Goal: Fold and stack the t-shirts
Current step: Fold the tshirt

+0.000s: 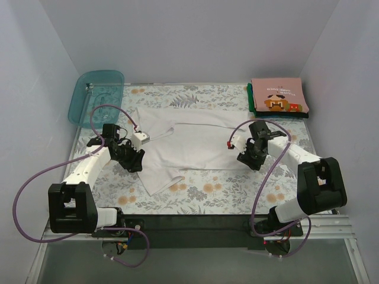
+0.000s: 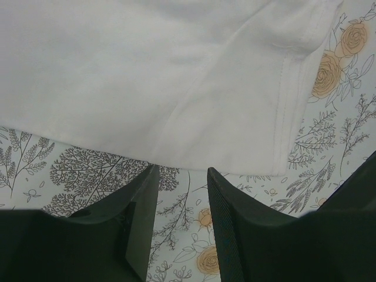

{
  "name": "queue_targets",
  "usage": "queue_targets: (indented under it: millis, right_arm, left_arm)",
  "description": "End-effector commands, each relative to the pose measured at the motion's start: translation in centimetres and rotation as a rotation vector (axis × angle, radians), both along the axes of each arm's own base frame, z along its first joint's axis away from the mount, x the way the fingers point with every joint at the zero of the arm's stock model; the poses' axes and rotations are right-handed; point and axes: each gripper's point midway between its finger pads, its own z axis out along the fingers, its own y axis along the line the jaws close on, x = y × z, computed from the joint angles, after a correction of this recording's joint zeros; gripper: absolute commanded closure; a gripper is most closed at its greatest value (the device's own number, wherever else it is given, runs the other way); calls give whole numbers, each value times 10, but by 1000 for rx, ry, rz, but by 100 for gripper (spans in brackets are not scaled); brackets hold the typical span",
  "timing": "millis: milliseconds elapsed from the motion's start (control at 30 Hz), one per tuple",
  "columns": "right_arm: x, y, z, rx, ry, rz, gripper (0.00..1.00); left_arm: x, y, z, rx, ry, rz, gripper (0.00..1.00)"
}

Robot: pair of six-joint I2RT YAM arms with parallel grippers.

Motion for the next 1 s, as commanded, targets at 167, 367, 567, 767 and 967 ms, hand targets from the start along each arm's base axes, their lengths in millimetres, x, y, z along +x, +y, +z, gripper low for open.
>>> queue_targets:
  millis: [167,367,567,767,967]
  right_arm:
    - [-4,-5,-7,-22,-13,17,51]
    - [-9,-10,-23,-51,7,20,56]
    - [-7,-13,-29,-71,10,13,80]
    - [-4,-12,-27,-69,6,9,99]
    - [-2,-11,-26,-66,7,-4,99]
  left_arm:
    - [3,2,-1,17,-36,-20,63]
    - [-10,-4,-3,19,-32,-63,62]
    - [-36,-20,-24,86,-59,-190,60]
    - [-52,-31,-32,104,-71,-269,59]
    - [-66,-40,-39,125,-75,-319,59]
